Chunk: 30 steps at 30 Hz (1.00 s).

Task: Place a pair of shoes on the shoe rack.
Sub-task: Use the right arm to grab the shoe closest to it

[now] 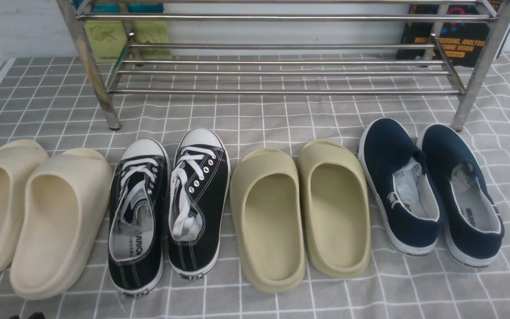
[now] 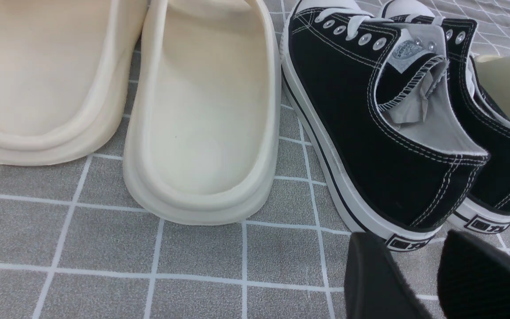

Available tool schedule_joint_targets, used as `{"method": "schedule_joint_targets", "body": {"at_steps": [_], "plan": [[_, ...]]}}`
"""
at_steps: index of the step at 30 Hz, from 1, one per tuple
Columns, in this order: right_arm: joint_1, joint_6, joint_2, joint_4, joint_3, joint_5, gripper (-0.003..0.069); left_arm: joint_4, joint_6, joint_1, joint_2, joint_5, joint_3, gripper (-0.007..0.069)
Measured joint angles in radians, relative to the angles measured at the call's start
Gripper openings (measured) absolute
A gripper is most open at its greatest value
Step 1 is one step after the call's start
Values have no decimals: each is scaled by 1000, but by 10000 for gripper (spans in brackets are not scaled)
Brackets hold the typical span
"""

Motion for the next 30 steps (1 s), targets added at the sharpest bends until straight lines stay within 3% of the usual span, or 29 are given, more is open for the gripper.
{"method": "schedule_joint_targets", "body": {"at_steps": [30], "plan": [[0,-4,0,-1,0,-1,117,0,0,0,0,0,0,239]]}}
